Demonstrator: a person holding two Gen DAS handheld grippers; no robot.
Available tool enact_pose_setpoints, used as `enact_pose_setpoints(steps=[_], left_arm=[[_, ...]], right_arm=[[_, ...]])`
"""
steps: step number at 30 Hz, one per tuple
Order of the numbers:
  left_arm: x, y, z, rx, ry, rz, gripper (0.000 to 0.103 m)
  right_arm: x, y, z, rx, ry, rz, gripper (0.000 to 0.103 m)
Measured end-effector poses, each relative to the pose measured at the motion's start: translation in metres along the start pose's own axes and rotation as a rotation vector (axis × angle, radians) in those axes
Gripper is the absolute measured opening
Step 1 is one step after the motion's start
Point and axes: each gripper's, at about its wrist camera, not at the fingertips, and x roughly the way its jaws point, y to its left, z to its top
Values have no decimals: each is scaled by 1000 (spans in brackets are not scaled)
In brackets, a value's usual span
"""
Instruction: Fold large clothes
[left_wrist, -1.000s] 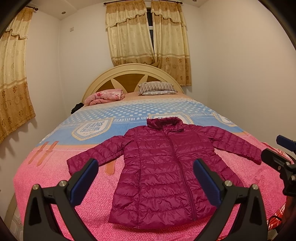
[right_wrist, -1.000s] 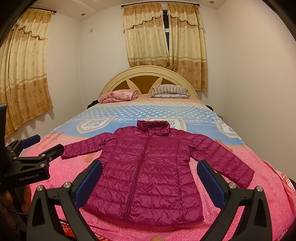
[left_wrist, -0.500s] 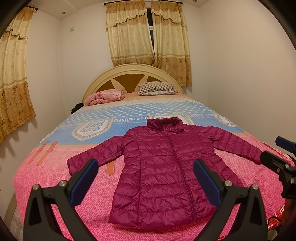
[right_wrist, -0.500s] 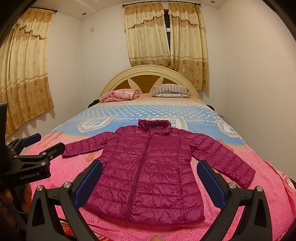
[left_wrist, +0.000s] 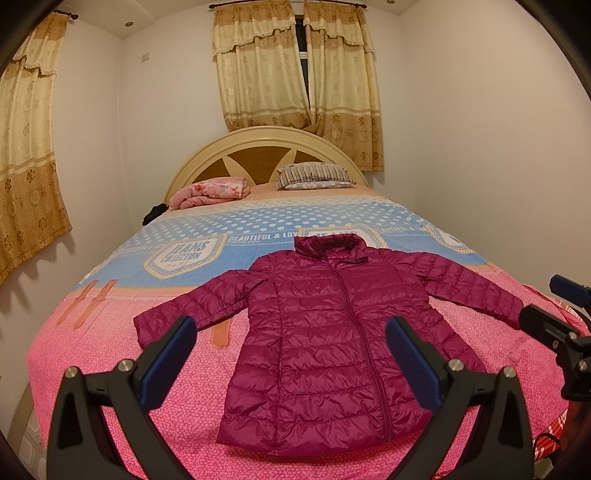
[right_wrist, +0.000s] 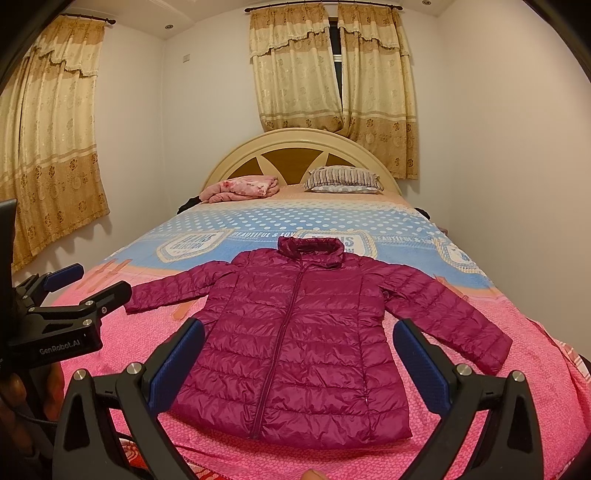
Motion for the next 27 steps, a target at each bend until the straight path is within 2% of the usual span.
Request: enact_pose_setpoints(steps=[14, 18, 21, 24, 27], left_arm=[[3, 1, 0, -7, 11, -10, 103], [13, 1, -6, -32, 37, -68, 103], [28, -7, -13, -12, 60, -74, 103], [45, -11, -22, -13, 97, -85, 103], [67, -13, -31, -14, 144, -89, 103]], right_arm=[[1, -1, 0, 7, 2, 13, 102], [10, -11, -2, 105, 26, 100, 102], [22, -16, -6, 89, 25, 54, 102], [43, -27, -12, 90, 70, 16, 102], [70, -40, -22, 54, 139, -94, 102]])
